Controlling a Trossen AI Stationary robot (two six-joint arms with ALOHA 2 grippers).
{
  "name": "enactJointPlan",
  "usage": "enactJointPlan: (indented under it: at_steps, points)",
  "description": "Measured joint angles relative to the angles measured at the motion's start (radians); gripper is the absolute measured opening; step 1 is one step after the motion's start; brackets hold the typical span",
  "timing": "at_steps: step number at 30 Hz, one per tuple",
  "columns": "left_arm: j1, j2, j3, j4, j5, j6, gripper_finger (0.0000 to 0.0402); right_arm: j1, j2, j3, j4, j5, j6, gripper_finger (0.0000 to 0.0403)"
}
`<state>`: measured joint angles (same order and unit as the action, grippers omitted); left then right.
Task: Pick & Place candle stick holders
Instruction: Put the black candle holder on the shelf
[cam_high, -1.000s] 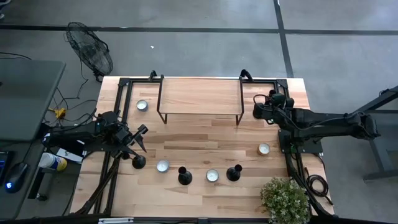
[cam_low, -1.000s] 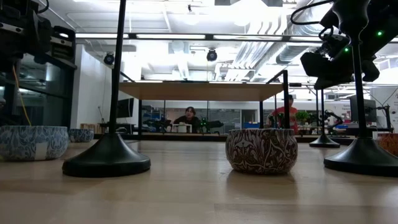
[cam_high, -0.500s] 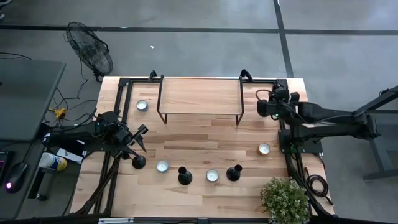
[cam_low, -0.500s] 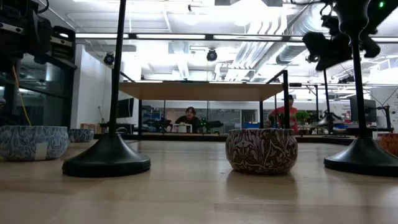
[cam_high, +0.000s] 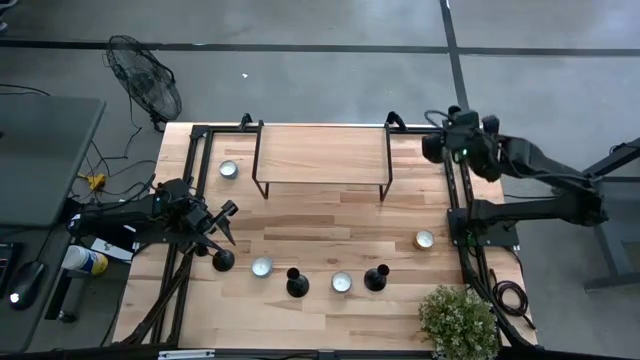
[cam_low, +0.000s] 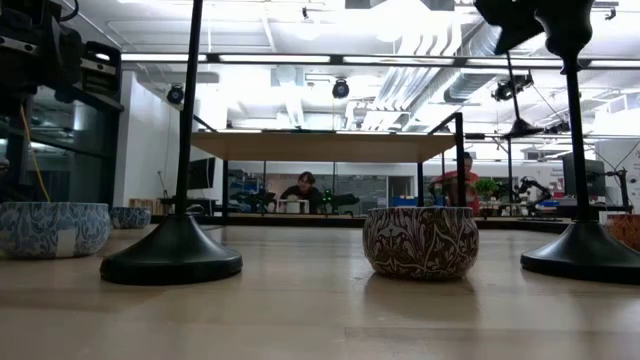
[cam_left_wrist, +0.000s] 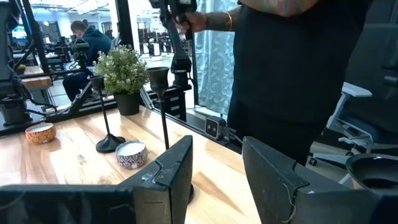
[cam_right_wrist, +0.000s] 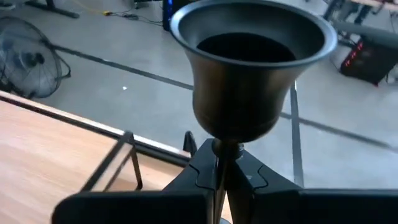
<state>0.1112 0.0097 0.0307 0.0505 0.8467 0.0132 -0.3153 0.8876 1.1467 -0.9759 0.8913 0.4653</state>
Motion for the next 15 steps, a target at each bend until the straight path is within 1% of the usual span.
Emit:
enactJointPlan:
  at_steps: [4, 9, 15]
  points:
    - [0.0, 0.0, 0.0, 0.0, 0.0, 0.0, 0.0137, -0.037, 0.071, 0.097, 0.05, -0.103, -0.159, 0.0002]
    - [0.0, 0.0, 0.0, 0.0, 0.0, 0.0, 0.0137, -0.084, 0.153, 0.172, 0.175, -0.255, -0.317, 0.0002]
    - [0.0, 0.0, 0.0, 0.0, -0.001, 0.0, 0.0137, -0.126, 0.243, 0.203, 0.368, -0.392, -0.405, 0.0002]
